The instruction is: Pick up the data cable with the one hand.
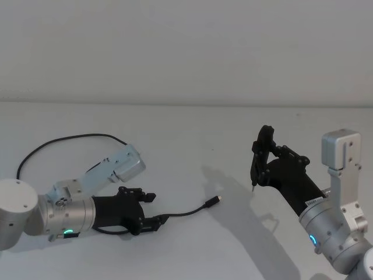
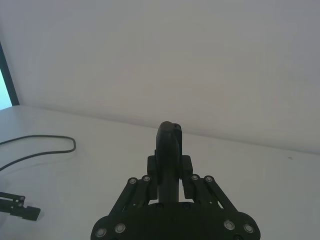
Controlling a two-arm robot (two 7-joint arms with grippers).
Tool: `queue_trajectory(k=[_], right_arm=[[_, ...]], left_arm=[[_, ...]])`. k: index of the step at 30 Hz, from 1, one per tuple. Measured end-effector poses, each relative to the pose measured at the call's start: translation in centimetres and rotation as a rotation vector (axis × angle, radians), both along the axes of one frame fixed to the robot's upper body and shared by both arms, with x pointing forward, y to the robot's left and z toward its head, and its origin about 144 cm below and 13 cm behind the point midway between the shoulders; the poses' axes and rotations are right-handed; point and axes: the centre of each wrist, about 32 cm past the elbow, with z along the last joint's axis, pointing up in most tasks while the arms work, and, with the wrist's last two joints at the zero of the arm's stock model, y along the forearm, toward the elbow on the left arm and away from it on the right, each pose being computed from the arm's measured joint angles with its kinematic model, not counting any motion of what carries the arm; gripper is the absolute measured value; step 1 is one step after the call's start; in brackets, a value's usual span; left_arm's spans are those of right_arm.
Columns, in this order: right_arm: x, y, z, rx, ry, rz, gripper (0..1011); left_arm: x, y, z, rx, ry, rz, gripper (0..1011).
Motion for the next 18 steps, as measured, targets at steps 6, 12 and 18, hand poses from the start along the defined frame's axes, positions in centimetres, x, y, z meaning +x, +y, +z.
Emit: queue_trajectory(k=[6, 12, 18], right_arm=[[0.0, 0.0, 0.0, 0.0, 0.0, 0.0, 274], [0.0, 0.0, 0.0, 0.0, 0.0, 0.0, 275], [0.0, 0.0, 0.0, 0.0, 0.0, 0.0, 275]], left_arm=[[0.0, -0.02, -0.01, 0.0, 0.0, 0.001, 484], [0.0, -0.04, -0.01, 0.0, 0.0, 0.001, 284], [0.0, -0.04, -0.01, 0.0, 0.0, 0.001, 88]])
